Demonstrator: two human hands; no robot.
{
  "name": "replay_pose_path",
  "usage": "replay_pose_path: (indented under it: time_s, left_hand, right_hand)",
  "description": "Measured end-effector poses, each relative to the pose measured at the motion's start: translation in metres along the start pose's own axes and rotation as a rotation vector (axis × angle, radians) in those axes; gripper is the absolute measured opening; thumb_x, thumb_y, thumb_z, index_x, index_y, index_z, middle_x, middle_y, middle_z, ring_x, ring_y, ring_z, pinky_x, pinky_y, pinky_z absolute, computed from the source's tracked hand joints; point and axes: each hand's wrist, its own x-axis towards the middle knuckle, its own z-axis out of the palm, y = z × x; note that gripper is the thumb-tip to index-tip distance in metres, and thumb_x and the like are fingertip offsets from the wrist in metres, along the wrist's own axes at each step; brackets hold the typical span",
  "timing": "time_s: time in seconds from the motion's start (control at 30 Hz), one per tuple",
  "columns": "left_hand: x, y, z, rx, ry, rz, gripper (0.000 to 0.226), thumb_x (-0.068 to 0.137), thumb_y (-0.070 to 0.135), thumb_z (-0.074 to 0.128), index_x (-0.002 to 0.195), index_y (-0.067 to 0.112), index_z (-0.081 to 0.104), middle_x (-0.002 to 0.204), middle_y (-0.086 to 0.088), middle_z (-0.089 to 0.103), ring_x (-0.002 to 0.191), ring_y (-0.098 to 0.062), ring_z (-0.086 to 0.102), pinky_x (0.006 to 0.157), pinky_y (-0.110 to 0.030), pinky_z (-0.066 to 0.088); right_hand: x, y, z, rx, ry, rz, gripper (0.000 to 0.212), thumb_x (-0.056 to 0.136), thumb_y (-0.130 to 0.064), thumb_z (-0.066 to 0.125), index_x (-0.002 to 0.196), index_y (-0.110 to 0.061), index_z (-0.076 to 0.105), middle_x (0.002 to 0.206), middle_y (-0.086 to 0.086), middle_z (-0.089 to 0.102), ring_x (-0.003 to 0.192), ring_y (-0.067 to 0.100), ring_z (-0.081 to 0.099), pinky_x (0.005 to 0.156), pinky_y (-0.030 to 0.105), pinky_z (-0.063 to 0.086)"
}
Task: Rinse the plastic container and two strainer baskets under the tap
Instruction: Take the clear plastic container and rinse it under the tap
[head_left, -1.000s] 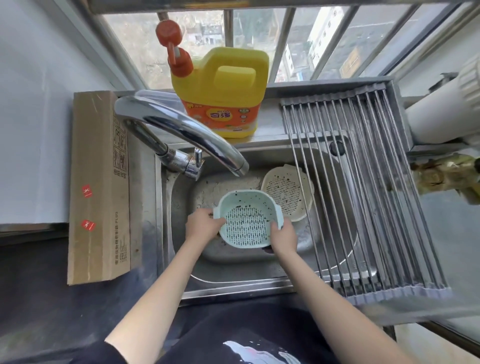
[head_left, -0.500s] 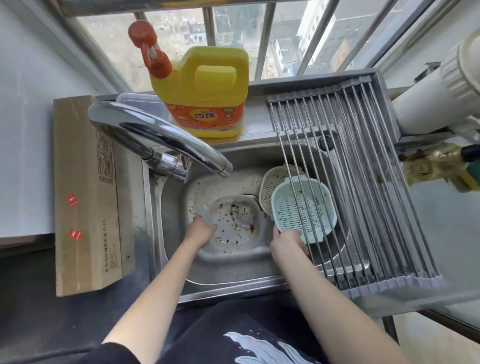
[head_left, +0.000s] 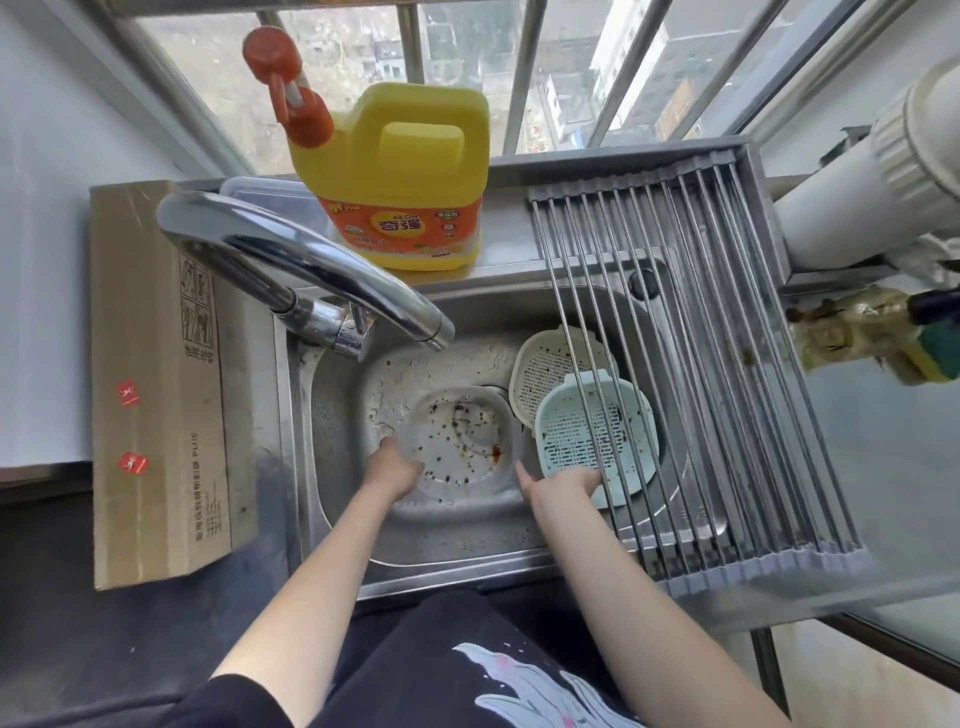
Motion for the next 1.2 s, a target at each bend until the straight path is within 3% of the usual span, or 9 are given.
replay_pose_path:
  time_s: [0.1, 0.27, 0.43, 0.53, 0.73, 0.8, 0.93, 1.07, 1.2]
  left_hand:
    - [0.002, -0.003, 0.003, -0.022, 0.004, -0.016, 0.043, 0.082, 0.013, 0.058, 0.124, 0.007, 0.050, 0.115, -0.017, 0.063, 0.098, -0.034, 0.064, 0.080, -0.043, 0.057]
    - [-0.007, 0.005, 0.003, 0.017, 0.059, 0.008, 0.036, 0.089, 0.013, 0.057, 0.119, -0.002, 0.045, 0.114, -0.023, 0.059, 0.094, -0.039, 0.064, 0.076, -0.045, 0.057]
    - [-0.014, 0.010, -0.004, 0.073, 0.037, 0.030, 0.038, 0.095, 0.007, 0.044, 0.132, -0.003, 0.041, 0.128, -0.024, 0.052, 0.085, -0.037, 0.067, 0.030, -0.012, 0.038]
    - [-0.024, 0.013, -0.017, -0.036, 0.041, 0.061, 0.027, 0.095, 0.007, 0.041, 0.120, 0.003, 0.047, 0.124, -0.021, 0.052, 0.062, -0.027, 0.067, 0.036, -0.020, 0.049]
    - [-0.050, 0.007, -0.034, -0.079, 0.180, 0.238, 0.009, 0.091, 0.007, 0.047, 0.083, 0.009, 0.048, 0.089, -0.012, 0.056, 0.072, -0.027, 0.059, 0.068, -0.043, 0.059]
    - [-0.062, 0.007, -0.035, -0.042, 0.259, 0.332, 0.020, 0.090, 0.006, 0.053, 0.075, 0.015, 0.043, 0.074, -0.005, 0.053, 0.070, -0.025, 0.054, 0.063, -0.033, 0.052]
    - [-0.086, 0.005, -0.033, 0.035, 0.435, 0.505, 0.025, 0.091, 0.003, 0.052, 0.074, 0.014, 0.038, 0.068, -0.007, 0.052, 0.064, -0.022, 0.049, 0.054, -0.029, 0.033]
    - [-0.103, -0.004, -0.032, 0.210, 0.617, 0.597, 0.029, 0.088, -0.002, 0.052, 0.073, 0.013, 0.032, 0.119, -0.020, 0.060, 0.086, -0.037, 0.062, 0.068, -0.038, 0.047]
    - [-0.122, -0.009, -0.042, 0.495, 0.785, 0.788, 0.039, 0.058, -0.014, 0.075, 0.074, 0.010, 0.048, 0.119, -0.019, 0.063, 0.051, -0.030, 0.060, 0.034, -0.025, 0.041]
  right_hand:
    - [0.005, 0.005, 0.002, -0.022, -0.059, 0.060, 0.062, 0.102, -0.048, 0.024, 0.153, -0.017, 0.011, 0.160, 0.011, 0.013, 0.143, 0.039, 0.020, 0.109, 0.052, 0.036]
    - [0.012, 0.010, -0.004, -0.299, -0.096, 0.070, 0.051, 0.104, -0.031, 0.024, 0.152, -0.016, 0.014, 0.158, 0.018, 0.008, 0.140, 0.045, 0.021, 0.100, 0.060, 0.041]
    - [0.012, 0.011, -0.009, -0.455, -0.189, 0.155, 0.053, 0.105, -0.027, 0.025, 0.153, -0.007, 0.013, 0.154, 0.024, 0.021, 0.140, 0.041, 0.028, 0.106, 0.060, 0.034]
    - [0.010, 0.015, -0.012, -0.525, -0.246, 0.185, 0.052, 0.105, -0.023, 0.027, 0.152, -0.005, 0.015, 0.154, 0.024, 0.023, 0.140, 0.040, 0.029, 0.109, 0.057, 0.031]
    - [-0.003, 0.021, -0.014, -0.669, -0.357, 0.172, 0.047, 0.105, -0.015, 0.029, 0.149, -0.001, 0.022, 0.151, 0.025, 0.029, 0.137, 0.040, 0.035, 0.108, 0.053, 0.036]
    - [-0.007, 0.020, -0.015, -0.720, -0.427, 0.148, 0.040, 0.104, -0.010, 0.029, 0.141, 0.004, 0.033, 0.145, 0.026, 0.037, 0.127, 0.039, 0.046, 0.098, 0.046, 0.048]
    - [-0.017, 0.016, -0.013, -0.915, -0.534, 0.079, 0.035, 0.100, -0.002, 0.032, 0.132, 0.009, 0.044, 0.109, 0.025, 0.051, 0.076, 0.027, 0.058, 0.044, 0.024, 0.056]
    - [-0.031, 0.016, -0.017, -1.028, -0.561, 0.060, 0.037, 0.102, -0.006, 0.031, 0.134, 0.010, 0.039, 0.110, 0.027, 0.051, 0.070, 0.027, 0.056, 0.033, 0.020, 0.047]
    - [-0.039, 0.018, -0.022, -1.122, -0.586, 0.030, 0.039, 0.102, -0.008, 0.032, 0.136, 0.011, 0.034, 0.122, 0.027, 0.046, 0.070, 0.027, 0.056, 0.033, 0.021, 0.047]
